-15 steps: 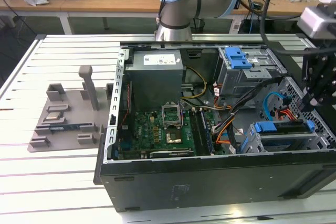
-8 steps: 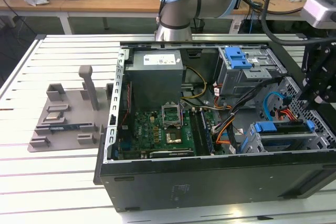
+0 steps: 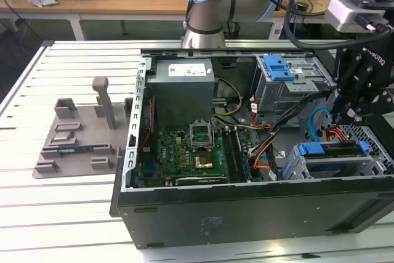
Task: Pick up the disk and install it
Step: 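Insert the second disk wire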
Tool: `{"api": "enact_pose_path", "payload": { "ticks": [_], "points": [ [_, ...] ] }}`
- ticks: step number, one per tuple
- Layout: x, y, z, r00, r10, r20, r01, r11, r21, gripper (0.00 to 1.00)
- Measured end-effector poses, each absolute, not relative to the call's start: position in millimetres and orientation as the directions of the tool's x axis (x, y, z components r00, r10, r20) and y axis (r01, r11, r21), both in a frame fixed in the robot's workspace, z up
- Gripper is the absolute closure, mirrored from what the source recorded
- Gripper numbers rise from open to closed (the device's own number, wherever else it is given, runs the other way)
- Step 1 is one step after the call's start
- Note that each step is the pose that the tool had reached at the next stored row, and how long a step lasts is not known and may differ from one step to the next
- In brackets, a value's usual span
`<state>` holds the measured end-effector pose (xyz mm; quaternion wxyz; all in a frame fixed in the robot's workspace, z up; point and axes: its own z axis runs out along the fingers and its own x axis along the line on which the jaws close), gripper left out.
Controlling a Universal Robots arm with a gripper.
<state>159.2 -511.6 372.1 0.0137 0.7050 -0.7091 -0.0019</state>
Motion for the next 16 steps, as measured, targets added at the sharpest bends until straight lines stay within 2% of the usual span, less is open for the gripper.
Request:
{"api": "enact_pose_path", "payload": {
  "ticks": [2, 4, 11, 16],
  "points": [
    [159.2, -511.6, 371.7, -0.006, -1.0, 0.017, -1.0, 0.006, 0.022, 0.71],
    [159.2, -511.6, 371.4, -0.006, -1.0, 0.017, -1.0, 0.006, 0.022, 0.84],
    [159.2, -514.5, 370.4, -0.004, -1.0, 0.017, -1.0, 0.005, 0.022, 0.84],
    [159.2, -516.8, 365.6, 0.062, -0.998, 0.018, -0.998, -0.062, 0.024, 0.84]
  ]
}}
